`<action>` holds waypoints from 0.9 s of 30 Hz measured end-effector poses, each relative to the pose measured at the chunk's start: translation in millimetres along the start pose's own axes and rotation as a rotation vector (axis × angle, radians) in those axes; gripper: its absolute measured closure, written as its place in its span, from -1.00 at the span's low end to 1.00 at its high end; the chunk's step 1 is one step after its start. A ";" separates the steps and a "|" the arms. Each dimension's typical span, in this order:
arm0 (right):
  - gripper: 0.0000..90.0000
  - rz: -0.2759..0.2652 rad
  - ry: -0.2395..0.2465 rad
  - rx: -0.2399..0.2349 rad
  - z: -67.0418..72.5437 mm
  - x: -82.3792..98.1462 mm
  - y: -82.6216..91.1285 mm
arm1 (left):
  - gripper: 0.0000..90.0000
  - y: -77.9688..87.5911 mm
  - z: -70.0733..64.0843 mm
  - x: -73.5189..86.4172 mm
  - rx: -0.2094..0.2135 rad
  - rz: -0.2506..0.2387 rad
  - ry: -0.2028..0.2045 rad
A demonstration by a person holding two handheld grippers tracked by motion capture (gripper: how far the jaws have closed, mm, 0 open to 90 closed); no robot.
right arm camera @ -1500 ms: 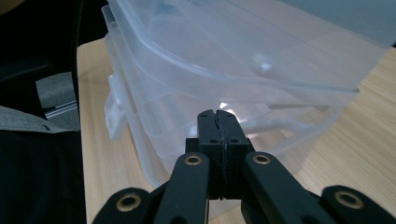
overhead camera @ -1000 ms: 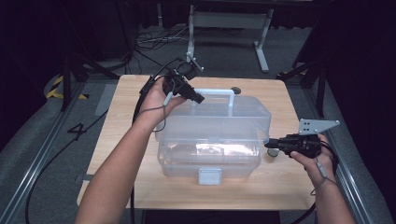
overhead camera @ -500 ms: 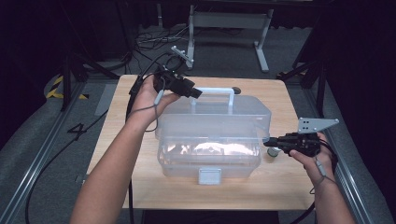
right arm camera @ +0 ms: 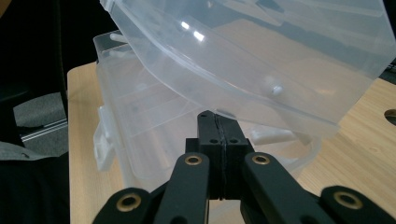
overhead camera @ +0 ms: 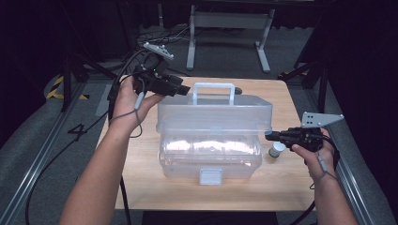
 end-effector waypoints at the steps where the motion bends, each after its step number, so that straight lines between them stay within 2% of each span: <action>1: 1.00 -0.003 0.000 0.001 -0.6 -0.9 0.0 | 0.25 3.4 -0.1 1.3 -0.005 -0.005 0.001; 10: 1.00 -0.044 0.013 0.036 -9.3 -13.2 0.4 | 0.38 30.1 -3.8 10.1 -0.011 -0.052 0.008; 14: 1.00 -0.068 0.010 0.053 -12.9 -18.7 0.5 | 0.49 38.0 -8.1 15.3 -0.014 -0.052 0.010; 19: 1.00 -0.094 -0.002 0.068 -16.9 -23.3 0.5 | 0.57 44.2 -16.1 21.4 -0.013 -0.063 0.005; 27: 1.00 -0.114 -0.019 0.090 -21.3 -29.7 0.2 | 0.57 46.1 -26.0 32.5 0.007 -0.096 0.010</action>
Point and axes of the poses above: each handheld gripper's, and its own axes: y roughly backward along the jaws, x roughly out of its underside, z roughly to its left, the point moved 9 cm from there along -y, roughly forward along the jaws, and after that the axes turned 6 degrees about -x, right-handed, at the moved point
